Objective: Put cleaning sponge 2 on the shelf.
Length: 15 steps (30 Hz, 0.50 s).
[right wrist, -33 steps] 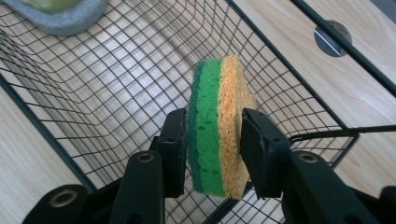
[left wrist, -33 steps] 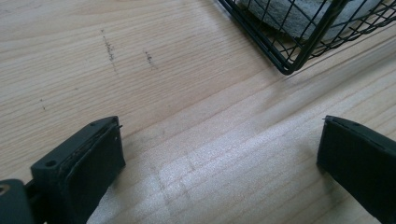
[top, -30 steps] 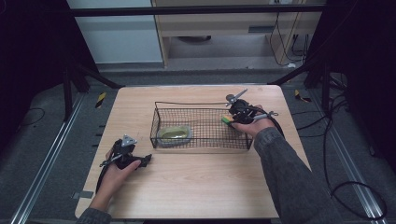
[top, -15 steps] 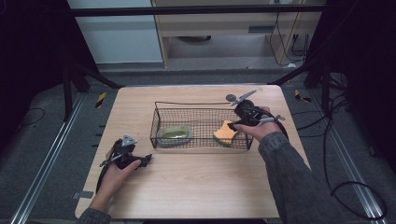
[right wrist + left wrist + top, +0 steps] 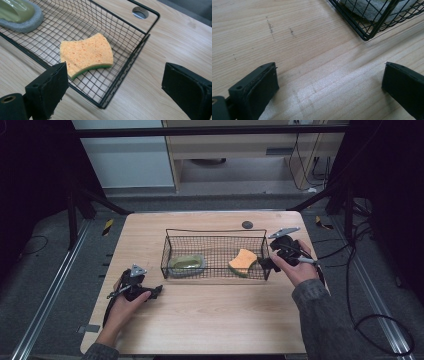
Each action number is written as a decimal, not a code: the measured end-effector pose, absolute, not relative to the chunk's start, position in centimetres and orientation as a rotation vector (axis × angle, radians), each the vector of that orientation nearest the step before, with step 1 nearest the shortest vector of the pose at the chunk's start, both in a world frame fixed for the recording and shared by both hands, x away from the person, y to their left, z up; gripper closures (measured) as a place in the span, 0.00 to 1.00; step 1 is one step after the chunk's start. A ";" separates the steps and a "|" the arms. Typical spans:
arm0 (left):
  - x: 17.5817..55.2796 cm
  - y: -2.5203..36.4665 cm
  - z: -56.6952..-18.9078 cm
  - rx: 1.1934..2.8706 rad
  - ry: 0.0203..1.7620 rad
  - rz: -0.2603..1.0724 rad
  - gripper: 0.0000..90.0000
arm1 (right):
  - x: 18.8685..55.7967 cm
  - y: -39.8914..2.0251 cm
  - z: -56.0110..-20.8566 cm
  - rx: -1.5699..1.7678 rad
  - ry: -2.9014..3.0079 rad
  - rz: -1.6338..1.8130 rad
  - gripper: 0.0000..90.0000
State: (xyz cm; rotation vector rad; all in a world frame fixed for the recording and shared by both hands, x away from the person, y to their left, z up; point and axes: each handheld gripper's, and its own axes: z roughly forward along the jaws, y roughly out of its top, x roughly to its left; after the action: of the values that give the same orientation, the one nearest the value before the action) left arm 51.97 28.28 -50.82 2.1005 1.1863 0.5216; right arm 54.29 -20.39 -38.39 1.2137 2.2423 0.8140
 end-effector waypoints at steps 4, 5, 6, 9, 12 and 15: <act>52.0 28.3 -50.8 2.101 1.186 0.521 0.00 | 53.1 -21.7 -38.8 1.216 2.213 0.823 0.11; 52.0 28.3 -50.8 2.101 1.186 0.522 0.00 | 52.8 -22.1 -38.9 1.221 2.207 0.828 0.11; 52.0 28.3 -50.8 2.101 1.186 0.522 0.00 | 52.5 -22.5 -39.1 1.227 2.199 0.827 0.12; 52.0 28.3 -50.8 2.101 1.186 0.521 0.00 | 51.6 -23.8 -39.9 1.248 2.172 0.856 0.12; 52.0 28.3 -50.8 2.101 1.186 0.521 0.00 | 50.7 -25.0 -40.9 1.265 2.135 0.883 0.13; 52.0 28.3 -50.8 2.101 1.186 0.521 0.00 | 50.1 -25.9 -42.3 1.285 2.114 0.896 0.14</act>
State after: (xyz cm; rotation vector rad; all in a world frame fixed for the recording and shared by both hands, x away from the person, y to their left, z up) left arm 51.97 28.28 -50.82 2.1014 1.1859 0.5208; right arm 50.13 -25.86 -42.27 1.2846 2.1138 0.8958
